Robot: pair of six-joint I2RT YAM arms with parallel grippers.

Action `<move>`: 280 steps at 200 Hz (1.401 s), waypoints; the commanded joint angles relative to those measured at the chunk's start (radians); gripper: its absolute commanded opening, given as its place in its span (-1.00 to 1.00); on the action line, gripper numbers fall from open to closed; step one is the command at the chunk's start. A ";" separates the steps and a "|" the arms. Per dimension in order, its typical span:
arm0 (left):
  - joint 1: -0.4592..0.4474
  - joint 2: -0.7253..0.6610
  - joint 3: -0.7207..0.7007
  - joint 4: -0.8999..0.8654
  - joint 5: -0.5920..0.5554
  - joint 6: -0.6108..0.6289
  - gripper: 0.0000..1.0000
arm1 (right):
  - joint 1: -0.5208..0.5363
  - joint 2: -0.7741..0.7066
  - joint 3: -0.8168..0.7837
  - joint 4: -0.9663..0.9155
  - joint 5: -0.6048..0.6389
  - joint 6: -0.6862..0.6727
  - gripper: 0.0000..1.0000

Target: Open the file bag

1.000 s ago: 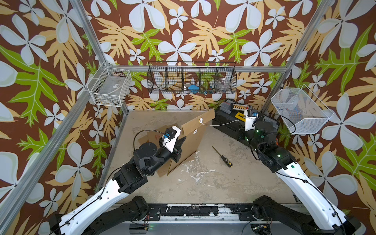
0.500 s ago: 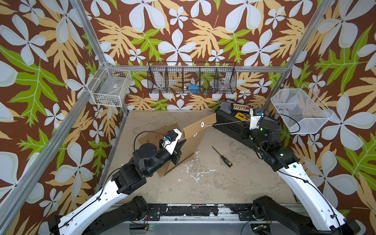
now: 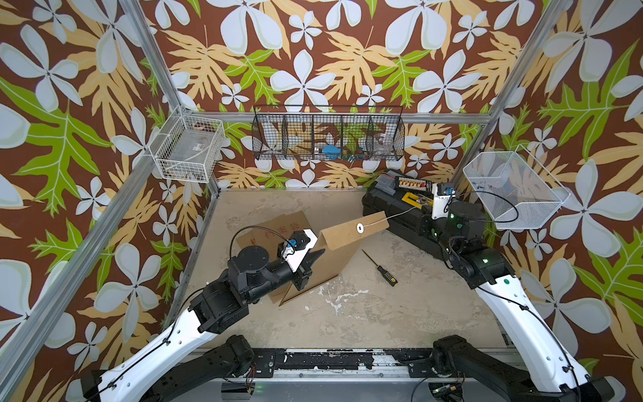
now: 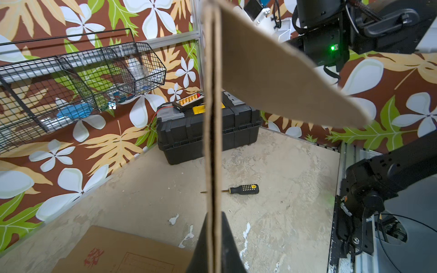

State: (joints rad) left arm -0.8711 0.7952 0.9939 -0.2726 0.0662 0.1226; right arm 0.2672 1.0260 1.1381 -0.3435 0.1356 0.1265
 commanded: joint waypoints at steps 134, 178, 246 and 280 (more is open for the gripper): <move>0.001 0.056 0.046 -0.047 0.211 0.058 -1.00 | -0.003 0.092 0.107 0.037 0.029 -0.001 -1.00; 0.002 0.056 0.043 -0.041 0.226 0.055 -1.00 | -0.007 0.181 0.132 -0.040 -0.039 0.000 -0.87; 0.069 0.053 0.027 0.029 0.363 -0.017 -1.00 | -0.073 0.202 0.133 -0.061 -0.151 0.047 0.14; 0.166 0.051 0.033 0.093 0.501 -0.074 -1.00 | -0.161 0.207 0.111 -0.068 -0.287 0.110 0.31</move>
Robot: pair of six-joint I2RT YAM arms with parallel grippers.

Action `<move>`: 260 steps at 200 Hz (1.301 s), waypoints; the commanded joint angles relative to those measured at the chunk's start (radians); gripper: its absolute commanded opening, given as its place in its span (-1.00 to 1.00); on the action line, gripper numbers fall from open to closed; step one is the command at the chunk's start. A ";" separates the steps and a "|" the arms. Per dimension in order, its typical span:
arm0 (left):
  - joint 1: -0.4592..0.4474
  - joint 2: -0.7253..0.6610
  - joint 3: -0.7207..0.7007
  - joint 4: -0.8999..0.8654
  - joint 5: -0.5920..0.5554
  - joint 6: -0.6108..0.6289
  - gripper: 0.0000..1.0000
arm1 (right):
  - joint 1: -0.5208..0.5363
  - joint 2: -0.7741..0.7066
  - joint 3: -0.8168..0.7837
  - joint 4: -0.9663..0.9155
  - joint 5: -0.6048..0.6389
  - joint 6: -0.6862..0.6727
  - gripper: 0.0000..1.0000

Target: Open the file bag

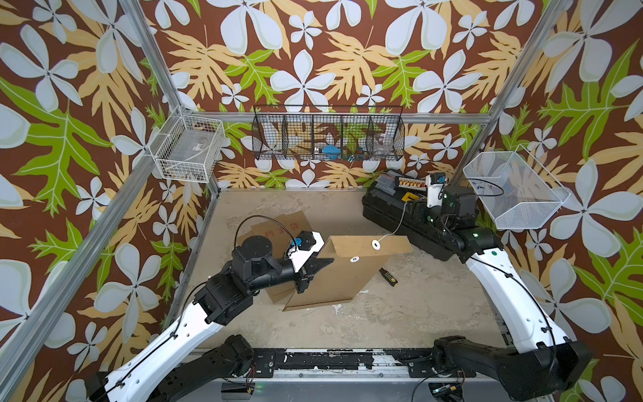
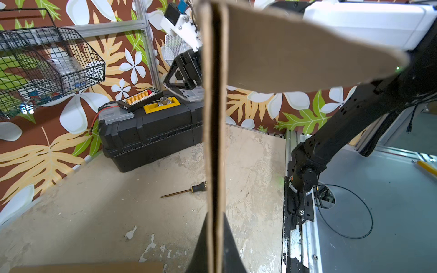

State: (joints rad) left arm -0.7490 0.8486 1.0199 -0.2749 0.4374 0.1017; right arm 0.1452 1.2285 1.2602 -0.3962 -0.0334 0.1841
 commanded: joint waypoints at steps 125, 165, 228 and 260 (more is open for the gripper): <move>0.363 0.087 -0.027 0.654 0.472 -0.516 -1.00 | -0.127 -0.272 -0.286 0.501 -0.710 0.183 0.30; 0.370 0.103 -0.021 0.709 0.497 -0.535 -1.00 | -0.082 -0.295 -0.320 0.722 -0.908 0.247 0.37; 0.370 0.086 -0.013 0.628 0.520 -0.466 -1.00 | 0.042 -0.220 -0.214 0.775 -0.970 0.228 0.34; 0.370 0.079 -0.001 0.586 0.496 -0.436 -1.00 | 0.041 -0.264 -0.158 0.477 -0.547 0.110 0.27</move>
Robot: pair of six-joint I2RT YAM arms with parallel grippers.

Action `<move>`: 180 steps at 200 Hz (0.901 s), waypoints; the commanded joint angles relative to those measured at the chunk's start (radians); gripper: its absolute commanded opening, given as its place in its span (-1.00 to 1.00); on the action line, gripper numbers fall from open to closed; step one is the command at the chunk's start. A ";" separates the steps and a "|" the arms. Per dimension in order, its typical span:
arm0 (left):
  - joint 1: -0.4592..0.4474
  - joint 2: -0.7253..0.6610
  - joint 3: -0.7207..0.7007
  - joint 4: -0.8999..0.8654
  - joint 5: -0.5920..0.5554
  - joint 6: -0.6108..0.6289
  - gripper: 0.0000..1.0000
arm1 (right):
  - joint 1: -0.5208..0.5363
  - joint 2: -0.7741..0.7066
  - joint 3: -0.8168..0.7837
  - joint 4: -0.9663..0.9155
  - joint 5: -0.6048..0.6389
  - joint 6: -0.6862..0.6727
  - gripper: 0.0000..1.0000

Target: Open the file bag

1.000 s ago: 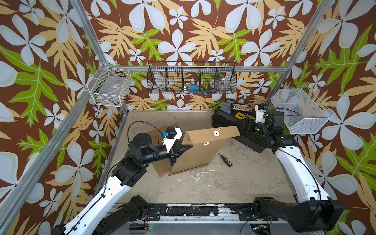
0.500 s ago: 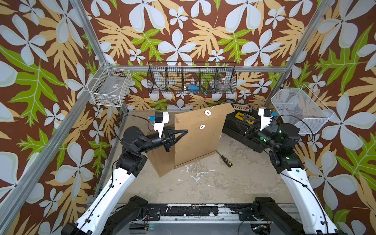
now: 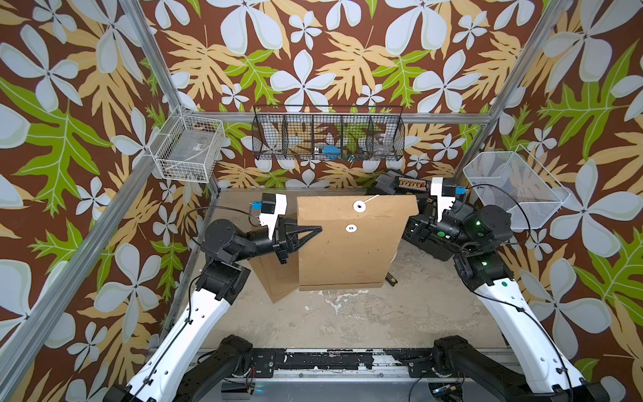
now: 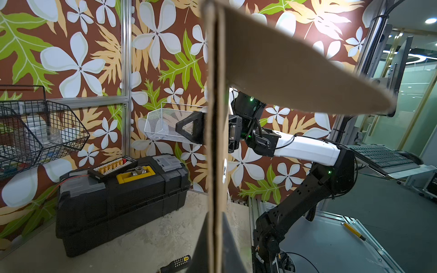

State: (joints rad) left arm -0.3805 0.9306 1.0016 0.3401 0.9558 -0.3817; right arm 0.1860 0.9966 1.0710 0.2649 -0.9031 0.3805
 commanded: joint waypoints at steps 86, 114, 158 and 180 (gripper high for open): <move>0.034 0.013 0.042 -0.056 -0.106 0.047 -1.00 | -0.011 -0.212 -0.094 -0.147 0.094 -0.132 0.35; 0.033 0.010 0.041 -0.028 -0.042 0.046 -1.00 | -0.011 -0.154 -0.076 -0.110 -0.007 -0.121 0.36; 0.034 0.010 0.057 -0.053 0.061 0.063 -1.00 | 0.001 -0.048 -0.025 0.064 -0.136 -0.006 0.36; 0.034 0.010 0.058 -0.085 0.083 0.091 -1.00 | 0.018 -0.012 0.000 0.137 -0.202 0.029 0.35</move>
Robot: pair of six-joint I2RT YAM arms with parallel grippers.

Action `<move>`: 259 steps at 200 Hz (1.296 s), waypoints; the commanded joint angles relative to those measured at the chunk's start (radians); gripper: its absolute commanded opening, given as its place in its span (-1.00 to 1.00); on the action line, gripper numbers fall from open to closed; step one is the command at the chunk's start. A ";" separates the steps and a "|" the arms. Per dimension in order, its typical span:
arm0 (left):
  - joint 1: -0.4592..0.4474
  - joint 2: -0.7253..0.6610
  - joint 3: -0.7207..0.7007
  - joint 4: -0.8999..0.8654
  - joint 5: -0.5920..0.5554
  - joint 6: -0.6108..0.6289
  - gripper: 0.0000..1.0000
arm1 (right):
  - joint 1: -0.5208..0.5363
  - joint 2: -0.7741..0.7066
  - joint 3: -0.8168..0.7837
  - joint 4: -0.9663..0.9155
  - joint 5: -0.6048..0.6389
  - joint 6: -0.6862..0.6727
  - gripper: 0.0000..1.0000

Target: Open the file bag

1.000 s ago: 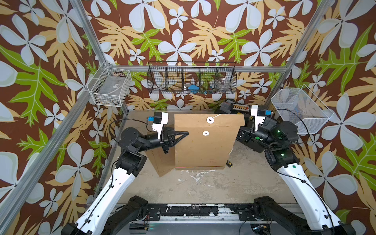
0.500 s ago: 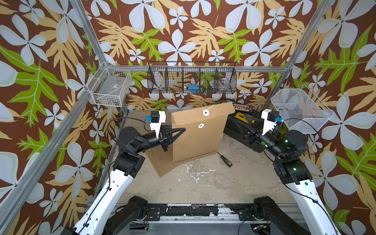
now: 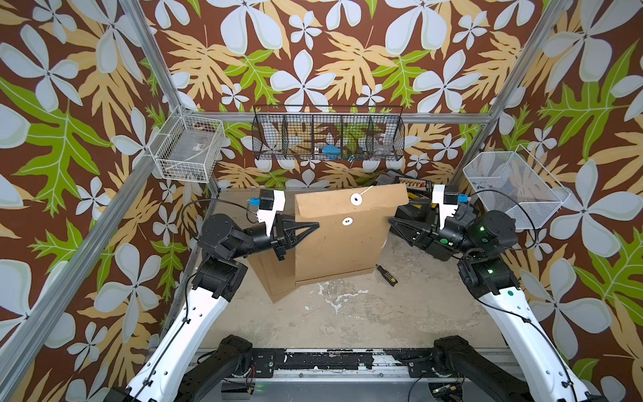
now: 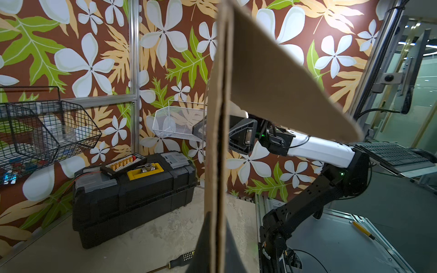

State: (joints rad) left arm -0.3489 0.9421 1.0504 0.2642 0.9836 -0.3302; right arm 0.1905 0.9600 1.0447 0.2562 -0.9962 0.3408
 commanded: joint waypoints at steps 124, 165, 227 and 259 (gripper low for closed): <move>0.001 0.010 -0.014 -0.024 0.206 0.031 -1.00 | 0.033 0.087 0.119 0.293 -0.186 0.183 -0.21; 0.001 -0.004 -0.027 -0.026 0.199 0.029 -1.00 | 0.069 0.102 0.115 0.295 -0.211 0.195 -0.44; 0.001 -0.028 -0.033 -0.059 0.164 0.058 -1.00 | 0.090 0.099 0.107 0.282 -0.217 0.197 -0.84; 0.002 -0.044 -0.022 -0.147 0.039 0.106 -1.00 | 0.092 0.081 0.110 0.201 -0.177 0.130 -1.00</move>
State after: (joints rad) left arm -0.3485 0.9108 1.0176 0.1684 1.1313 -0.2714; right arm 0.2802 1.0527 1.1465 0.5102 -1.1999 0.5224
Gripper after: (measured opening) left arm 0.062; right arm 0.053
